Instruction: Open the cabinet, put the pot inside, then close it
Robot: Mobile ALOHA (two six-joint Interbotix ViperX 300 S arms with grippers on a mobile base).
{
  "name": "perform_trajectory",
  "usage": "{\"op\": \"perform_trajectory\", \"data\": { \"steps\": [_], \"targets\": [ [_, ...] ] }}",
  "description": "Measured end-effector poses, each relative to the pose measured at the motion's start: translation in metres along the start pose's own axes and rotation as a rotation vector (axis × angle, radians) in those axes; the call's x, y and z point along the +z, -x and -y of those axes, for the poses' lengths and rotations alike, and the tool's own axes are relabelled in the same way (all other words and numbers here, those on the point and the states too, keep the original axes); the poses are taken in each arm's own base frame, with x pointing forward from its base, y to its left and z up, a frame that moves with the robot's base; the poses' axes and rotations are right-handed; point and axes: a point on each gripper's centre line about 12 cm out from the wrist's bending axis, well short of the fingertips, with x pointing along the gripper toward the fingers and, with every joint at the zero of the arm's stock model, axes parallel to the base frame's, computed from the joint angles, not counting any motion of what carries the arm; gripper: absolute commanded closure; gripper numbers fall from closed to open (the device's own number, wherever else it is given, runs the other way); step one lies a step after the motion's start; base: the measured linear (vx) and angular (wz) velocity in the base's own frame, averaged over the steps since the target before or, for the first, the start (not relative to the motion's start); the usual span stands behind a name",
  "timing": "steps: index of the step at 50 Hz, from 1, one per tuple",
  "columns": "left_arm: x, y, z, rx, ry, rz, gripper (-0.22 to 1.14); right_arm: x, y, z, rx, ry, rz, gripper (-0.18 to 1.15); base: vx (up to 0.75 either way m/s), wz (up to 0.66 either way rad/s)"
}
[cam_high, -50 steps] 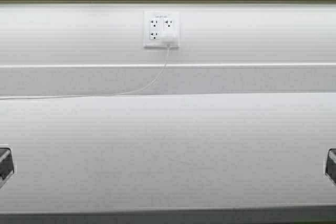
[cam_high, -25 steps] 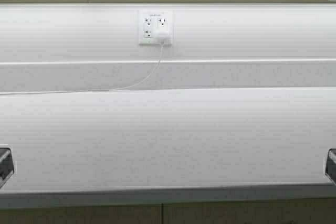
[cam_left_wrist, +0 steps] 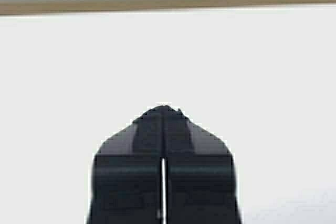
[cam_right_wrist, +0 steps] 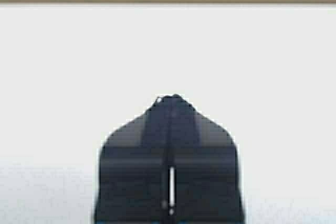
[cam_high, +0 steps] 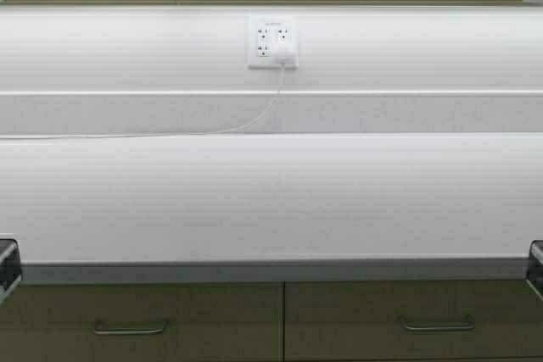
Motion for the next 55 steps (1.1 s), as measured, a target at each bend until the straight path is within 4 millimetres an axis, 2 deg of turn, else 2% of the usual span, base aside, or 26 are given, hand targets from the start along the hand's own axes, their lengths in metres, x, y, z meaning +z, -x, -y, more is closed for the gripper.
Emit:
{"op": "perform_trajectory", "data": {
  "steps": [9, 14, 22, 30, 37, 45, 55],
  "targets": [
    [0.004, 0.005, -0.003, -0.01, -0.027, -0.031, 0.87, 0.002, 0.013, 0.007, -0.031, 0.032, -0.012, 0.9, -0.2, 0.11],
    [0.013, 0.012, -0.015, 0.014, -0.017, -0.02, 0.87, 0.005, 0.026, 0.014, -0.053, 0.033, -0.001, 0.9, -0.19, 0.04],
    [0.031, 0.029, -0.028, 0.04, -0.005, 0.025, 0.87, 0.024, 0.056, 0.03, -0.109, 0.021, 0.071, 0.9, -0.15, -0.02],
    [0.046, 0.056, -0.051, 0.097, 0.01, 0.058, 0.87, 0.039, 0.088, 0.039, -0.158, 0.019, 0.127, 0.9, -0.16, -0.07],
    [0.055, 0.08, -0.074, 0.169, 0.018, 0.07, 0.87, 0.044, 0.101, 0.047, -0.21, 0.037, 0.111, 0.9, -0.19, -0.11],
    [0.064, 0.097, -0.099, 0.251, 0.007, 0.057, 0.87, 0.056, 0.113, 0.067, -0.304, 0.067, 0.108, 0.9, -0.23, -0.08],
    [0.079, 0.106, -0.12, 0.331, -0.004, 0.068, 0.87, 0.078, 0.134, 0.089, -0.405, 0.073, 0.173, 0.9, -0.2, 0.02]
  ]
}}
